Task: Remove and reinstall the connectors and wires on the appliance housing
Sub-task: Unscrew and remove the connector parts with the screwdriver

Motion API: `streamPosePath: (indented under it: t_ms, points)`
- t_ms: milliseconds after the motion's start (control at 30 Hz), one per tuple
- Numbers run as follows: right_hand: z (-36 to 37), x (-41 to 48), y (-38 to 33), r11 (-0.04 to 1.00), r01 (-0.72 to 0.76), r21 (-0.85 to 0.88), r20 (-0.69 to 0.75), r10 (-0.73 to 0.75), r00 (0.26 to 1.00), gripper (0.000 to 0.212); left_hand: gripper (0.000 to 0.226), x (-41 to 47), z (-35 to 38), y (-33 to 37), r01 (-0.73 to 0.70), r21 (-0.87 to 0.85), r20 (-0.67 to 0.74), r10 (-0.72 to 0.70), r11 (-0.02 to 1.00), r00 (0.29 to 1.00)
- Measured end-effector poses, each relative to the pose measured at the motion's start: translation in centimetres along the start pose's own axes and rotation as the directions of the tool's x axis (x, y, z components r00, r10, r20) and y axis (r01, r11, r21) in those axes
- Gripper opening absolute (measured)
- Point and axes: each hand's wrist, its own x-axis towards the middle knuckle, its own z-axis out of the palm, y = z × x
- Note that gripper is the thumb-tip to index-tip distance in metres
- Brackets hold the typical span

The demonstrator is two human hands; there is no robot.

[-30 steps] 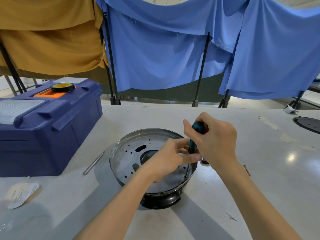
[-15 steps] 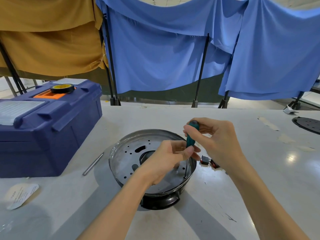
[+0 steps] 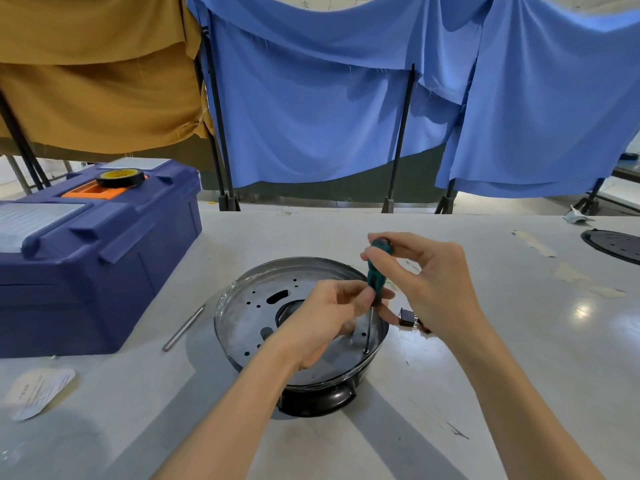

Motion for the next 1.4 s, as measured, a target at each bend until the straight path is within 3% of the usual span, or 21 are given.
streamPosePath:
  t_ms: [100,200,267,367,433,533,633,700,800,900,1033,1133,1200,1267,1333,1400]
  points:
    - [1.0,-0.2,0.2,0.997,-0.003,-0.084,-0.130,-0.008,0.991,0.019,0.026,-0.1,0.4,0.2,-0.018,0.019,0.023,0.018,1.000,1.000]
    - [2.0,-0.5,0.2,0.991,-0.017,-0.132,-0.232,-0.014,0.972,0.033,0.017,-0.2,0.5,0.5,-0.015,0.030,0.014,0.015,0.999,1.000]
    - [1.7,-0.3,0.1,0.991,-0.012,-0.136,-0.179,-0.013,0.984,0.035,0.020,-0.4,0.4,0.5,-0.003,0.029,0.002,0.003,1.000,1.000]
    - [0.4,0.1,-0.2,0.994,0.003,-0.111,0.051,0.003,0.999,0.032,0.024,-0.5,0.0,0.1,0.003,0.001,0.003,-0.003,1.000,1.000]
    - [0.2,0.0,-0.2,0.999,0.007,-0.053,0.102,-0.001,0.995,0.023,0.024,-0.3,-0.2,-0.2,0.005,-0.003,-0.016,-0.005,1.000,1.000]
    - [0.4,-0.3,-0.3,0.996,-0.025,-0.083,-0.006,0.025,1.000,0.017,0.019,0.0,-0.1,-0.7,-0.033,-0.004,-0.008,0.033,0.999,0.999]
    - [1.0,-0.5,-0.7,0.986,-0.130,-0.107,-0.064,0.124,0.990,0.031,0.039,0.9,0.0,-1.4,-0.031,-0.001,-0.024,0.031,1.000,0.999]
    - [1.3,-0.5,-0.6,0.975,-0.158,-0.159,-0.063,0.150,0.987,0.038,0.039,1.7,-0.2,-2.0,0.011,-0.039,-0.079,-0.014,0.999,0.997]
    - [1.4,-0.5,-0.6,0.970,-0.118,-0.211,0.030,0.127,0.991,0.031,0.023,1.9,-0.2,-2.6,0.050,-0.152,-0.140,-0.072,0.987,0.988]
    - [1.0,-0.7,-0.4,0.985,-0.075,-0.157,0.106,0.092,0.990,0.029,0.017,1.2,-0.1,-2.3,0.029,-0.138,-0.123,-0.046,0.990,0.991]
    - [0.8,-0.2,-0.3,0.983,-0.053,-0.178,-0.051,0.044,0.998,0.023,0.020,0.1,0.5,-1.1,-0.030,-0.035,-0.057,0.028,0.999,0.998]
    - [1.2,-0.5,-0.2,0.988,-0.080,-0.129,-0.160,0.059,0.985,0.051,0.009,-0.2,0.8,-0.7,-0.063,0.029,-0.031,0.064,0.998,0.997]
    - [1.0,-0.6,-0.2,0.983,-0.061,-0.174,-0.136,0.037,0.990,0.058,0.012,-0.4,0.9,-0.5,-0.080,0.053,-0.041,0.082,0.995,0.996]
    - [0.4,-0.3,-0.4,0.966,-0.055,-0.251,-0.057,0.042,0.998,0.045,0.016,-0.5,0.9,-0.5,-0.066,0.028,-0.045,0.067,0.997,0.997]
    - [0.0,-0.1,-0.7,0.972,-0.033,-0.233,0.037,0.043,0.998,0.029,0.022,-0.6,0.9,-0.5,-0.041,0.023,-0.055,0.042,0.999,0.998]
    - [-0.3,-0.2,-0.7,0.980,0.000,-0.197,0.039,0.008,0.999,0.023,0.025,-0.6,1.0,-0.4,-0.026,0.034,-0.067,0.029,0.999,0.997]
